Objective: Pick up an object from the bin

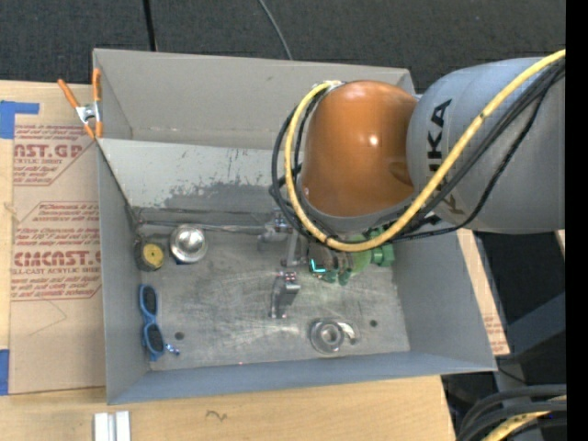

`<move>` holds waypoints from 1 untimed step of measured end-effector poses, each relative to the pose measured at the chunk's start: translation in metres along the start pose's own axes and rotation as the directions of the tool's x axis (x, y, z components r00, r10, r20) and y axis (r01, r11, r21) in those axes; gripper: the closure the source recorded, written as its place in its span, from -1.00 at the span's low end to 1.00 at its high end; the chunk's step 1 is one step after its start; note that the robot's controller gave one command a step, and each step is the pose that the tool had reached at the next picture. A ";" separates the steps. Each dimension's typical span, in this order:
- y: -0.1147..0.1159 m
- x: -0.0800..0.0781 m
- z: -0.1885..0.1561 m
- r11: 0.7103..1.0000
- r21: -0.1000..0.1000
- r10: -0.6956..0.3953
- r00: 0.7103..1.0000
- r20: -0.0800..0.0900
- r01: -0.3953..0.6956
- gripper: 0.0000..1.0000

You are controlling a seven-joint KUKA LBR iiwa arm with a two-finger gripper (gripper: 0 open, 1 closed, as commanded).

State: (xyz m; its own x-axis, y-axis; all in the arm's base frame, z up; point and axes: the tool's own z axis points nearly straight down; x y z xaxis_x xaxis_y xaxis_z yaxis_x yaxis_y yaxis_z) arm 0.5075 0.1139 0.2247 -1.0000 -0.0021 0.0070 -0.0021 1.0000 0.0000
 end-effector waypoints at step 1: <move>-0.063 0.015 0.077 0.993 0.001 -0.121 0.993 -0.001 0.121 -1.00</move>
Offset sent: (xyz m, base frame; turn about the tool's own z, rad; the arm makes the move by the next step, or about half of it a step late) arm -0.0132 -0.0611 -0.0724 -0.1237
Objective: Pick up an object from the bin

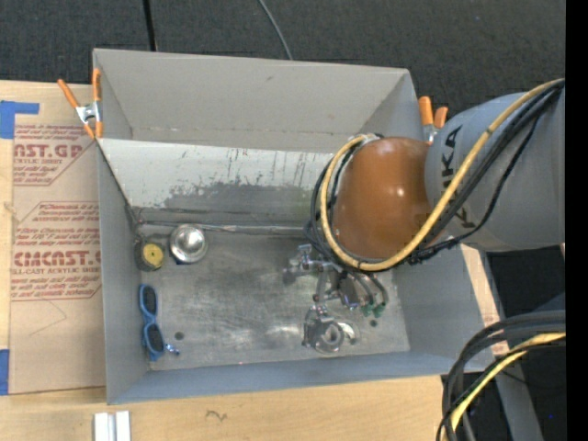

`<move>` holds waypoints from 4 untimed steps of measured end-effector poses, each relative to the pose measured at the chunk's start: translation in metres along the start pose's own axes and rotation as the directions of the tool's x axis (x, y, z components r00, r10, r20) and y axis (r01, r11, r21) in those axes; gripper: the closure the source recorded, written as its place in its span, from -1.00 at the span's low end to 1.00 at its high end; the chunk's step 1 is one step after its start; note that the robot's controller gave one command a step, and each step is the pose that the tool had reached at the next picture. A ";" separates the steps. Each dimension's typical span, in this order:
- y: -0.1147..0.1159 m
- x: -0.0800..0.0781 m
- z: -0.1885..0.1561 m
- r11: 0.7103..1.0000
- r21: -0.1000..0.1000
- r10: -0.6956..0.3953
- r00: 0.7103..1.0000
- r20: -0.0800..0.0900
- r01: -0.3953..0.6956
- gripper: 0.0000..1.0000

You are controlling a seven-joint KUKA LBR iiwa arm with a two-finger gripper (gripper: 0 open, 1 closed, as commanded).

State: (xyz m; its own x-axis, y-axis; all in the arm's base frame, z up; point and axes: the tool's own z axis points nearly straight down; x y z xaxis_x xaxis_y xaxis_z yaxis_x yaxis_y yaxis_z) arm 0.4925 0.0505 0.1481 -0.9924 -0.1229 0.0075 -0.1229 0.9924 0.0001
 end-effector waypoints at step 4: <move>-0.130 -0.009 -0.061 1.000 0.002 -0.004 1.000 0.016 0.004 1.00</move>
Offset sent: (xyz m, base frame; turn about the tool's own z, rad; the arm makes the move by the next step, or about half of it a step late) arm -0.0040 -0.0636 -0.0781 0.0175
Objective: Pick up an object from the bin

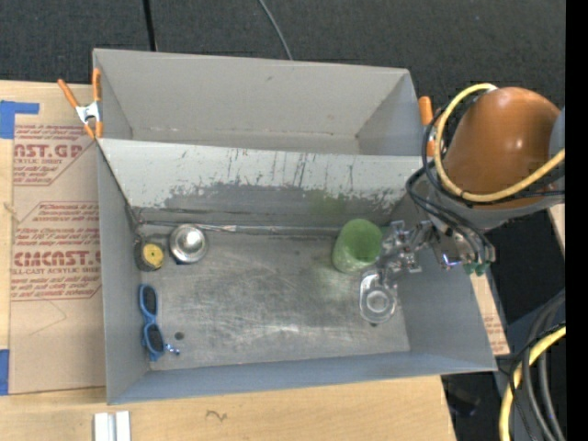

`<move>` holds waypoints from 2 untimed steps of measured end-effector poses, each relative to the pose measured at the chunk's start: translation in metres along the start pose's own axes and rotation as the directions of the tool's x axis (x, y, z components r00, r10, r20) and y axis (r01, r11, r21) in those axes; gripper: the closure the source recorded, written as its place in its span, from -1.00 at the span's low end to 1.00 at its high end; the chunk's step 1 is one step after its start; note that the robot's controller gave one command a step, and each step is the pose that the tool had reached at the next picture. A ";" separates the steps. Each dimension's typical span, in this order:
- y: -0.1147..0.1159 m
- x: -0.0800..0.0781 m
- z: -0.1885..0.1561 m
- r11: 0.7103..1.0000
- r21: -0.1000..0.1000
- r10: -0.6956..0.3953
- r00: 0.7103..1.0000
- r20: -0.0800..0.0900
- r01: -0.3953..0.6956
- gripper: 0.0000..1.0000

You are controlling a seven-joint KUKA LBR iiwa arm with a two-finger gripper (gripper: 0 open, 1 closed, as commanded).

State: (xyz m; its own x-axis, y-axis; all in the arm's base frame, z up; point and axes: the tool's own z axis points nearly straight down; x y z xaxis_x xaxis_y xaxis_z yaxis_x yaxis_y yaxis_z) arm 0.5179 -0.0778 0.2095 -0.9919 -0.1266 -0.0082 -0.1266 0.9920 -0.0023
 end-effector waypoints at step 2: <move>0.064 0.029 0.120 0.997 -0.007 -0.078 0.997 -0.011 0.078 -1.00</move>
Offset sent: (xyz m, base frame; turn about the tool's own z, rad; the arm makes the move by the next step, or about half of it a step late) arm 0.0000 0.0000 0.0000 0.0000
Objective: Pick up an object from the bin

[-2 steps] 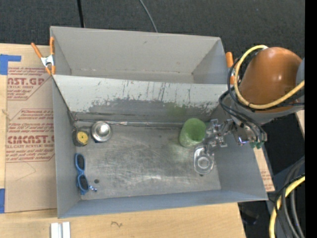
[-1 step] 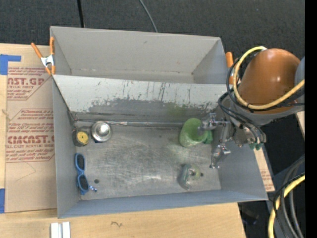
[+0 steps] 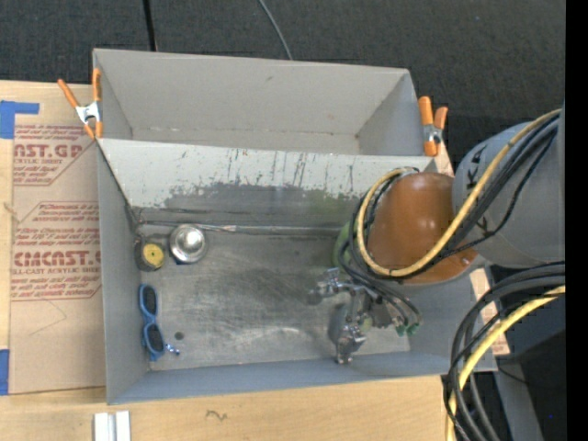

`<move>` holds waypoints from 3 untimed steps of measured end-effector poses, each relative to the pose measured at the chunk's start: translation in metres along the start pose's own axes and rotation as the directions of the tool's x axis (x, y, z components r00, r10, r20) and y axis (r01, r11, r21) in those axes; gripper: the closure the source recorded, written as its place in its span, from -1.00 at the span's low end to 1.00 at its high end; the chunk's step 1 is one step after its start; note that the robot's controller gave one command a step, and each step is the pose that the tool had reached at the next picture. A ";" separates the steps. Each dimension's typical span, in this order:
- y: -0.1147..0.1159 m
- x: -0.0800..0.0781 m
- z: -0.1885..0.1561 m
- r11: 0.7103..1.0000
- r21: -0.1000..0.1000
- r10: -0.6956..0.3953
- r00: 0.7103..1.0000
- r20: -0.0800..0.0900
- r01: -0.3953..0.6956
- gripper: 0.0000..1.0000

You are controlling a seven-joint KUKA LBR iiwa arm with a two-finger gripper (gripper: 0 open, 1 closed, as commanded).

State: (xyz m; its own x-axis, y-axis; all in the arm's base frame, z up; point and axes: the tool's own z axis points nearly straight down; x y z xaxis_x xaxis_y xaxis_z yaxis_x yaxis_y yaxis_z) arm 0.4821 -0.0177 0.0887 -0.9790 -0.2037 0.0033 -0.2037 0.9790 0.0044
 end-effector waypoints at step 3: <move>-0.060 -0.026 -0.136 0.986 0.009 -0.164 0.986 0.011 0.164 1.00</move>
Offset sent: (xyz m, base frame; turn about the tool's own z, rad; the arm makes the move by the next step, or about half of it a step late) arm 0.0212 -0.0496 -0.0187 -0.0155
